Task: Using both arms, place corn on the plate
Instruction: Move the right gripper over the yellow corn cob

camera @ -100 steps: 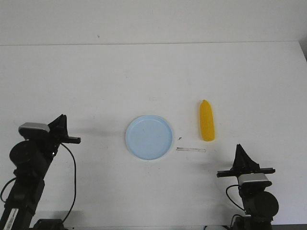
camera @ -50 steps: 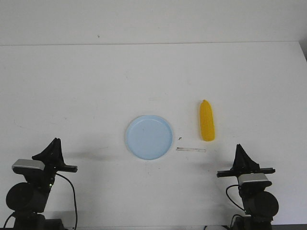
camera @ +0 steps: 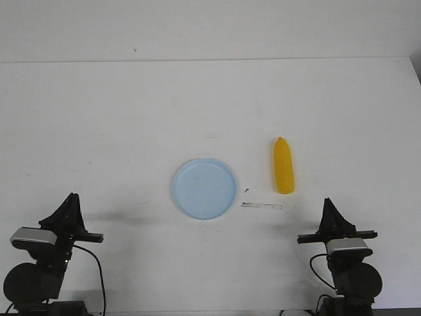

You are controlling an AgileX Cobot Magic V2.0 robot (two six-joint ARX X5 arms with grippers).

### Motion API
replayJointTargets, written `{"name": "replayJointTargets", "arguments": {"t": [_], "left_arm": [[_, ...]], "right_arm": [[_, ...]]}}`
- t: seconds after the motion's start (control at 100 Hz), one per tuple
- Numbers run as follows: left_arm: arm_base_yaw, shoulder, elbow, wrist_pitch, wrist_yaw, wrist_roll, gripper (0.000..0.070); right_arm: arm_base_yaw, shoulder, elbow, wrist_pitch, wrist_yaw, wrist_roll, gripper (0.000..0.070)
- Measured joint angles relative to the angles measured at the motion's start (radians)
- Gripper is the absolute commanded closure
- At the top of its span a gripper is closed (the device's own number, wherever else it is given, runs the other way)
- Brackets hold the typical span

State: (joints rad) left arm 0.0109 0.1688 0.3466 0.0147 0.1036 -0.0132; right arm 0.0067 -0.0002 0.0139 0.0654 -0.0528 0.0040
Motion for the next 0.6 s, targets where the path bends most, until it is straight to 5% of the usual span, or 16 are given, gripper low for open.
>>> {"name": "replayJointTargets", "arguments": {"t": [0.6], "left_arm": [[0.0,0.0,0.0,-0.002,0.0,0.0,0.0699]], "right_arm": [[-0.001,0.0,0.0,0.0,0.061,0.0,0.0685]]}}
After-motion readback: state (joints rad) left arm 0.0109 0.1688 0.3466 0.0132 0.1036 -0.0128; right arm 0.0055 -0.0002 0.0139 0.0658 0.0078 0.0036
